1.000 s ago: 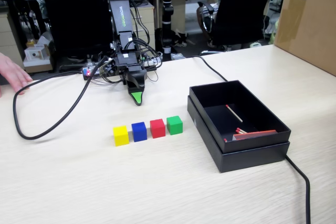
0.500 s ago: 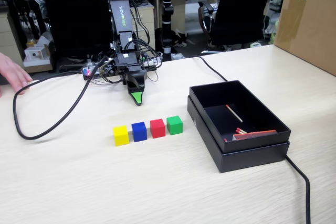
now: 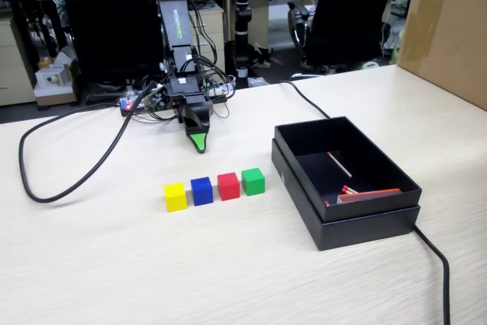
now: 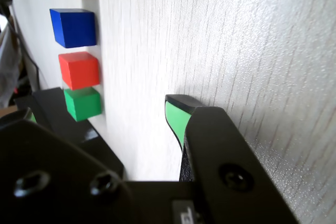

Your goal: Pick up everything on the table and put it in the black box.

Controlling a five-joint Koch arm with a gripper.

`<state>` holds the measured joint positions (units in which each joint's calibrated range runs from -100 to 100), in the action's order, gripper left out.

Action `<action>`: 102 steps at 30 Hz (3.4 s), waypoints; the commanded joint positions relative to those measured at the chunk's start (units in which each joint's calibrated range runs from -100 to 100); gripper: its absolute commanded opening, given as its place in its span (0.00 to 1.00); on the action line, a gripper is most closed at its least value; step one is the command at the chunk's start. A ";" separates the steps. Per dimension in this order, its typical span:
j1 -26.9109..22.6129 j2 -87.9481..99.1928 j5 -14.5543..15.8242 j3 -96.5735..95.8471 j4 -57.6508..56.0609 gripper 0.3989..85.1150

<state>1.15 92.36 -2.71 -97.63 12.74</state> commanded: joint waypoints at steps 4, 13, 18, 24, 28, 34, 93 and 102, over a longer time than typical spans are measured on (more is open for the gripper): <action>0.00 -0.97 -0.05 -0.29 -0.08 0.57; 0.00 -0.97 -0.05 -0.29 -0.08 0.57; -0.24 -0.74 -0.10 -0.29 -0.08 0.57; -0.20 -0.62 0.05 -0.38 -0.08 0.57; -0.20 -0.74 0.05 -0.38 -0.08 0.57; -0.15 -0.74 -0.05 -0.02 -0.17 0.58; 9.23 -85.99 -6.79 114.04 -78.53 0.53; 9.57 -94.37 -6.35 116.21 -78.27 0.53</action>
<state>10.23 -2.01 -9.35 14.01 -65.54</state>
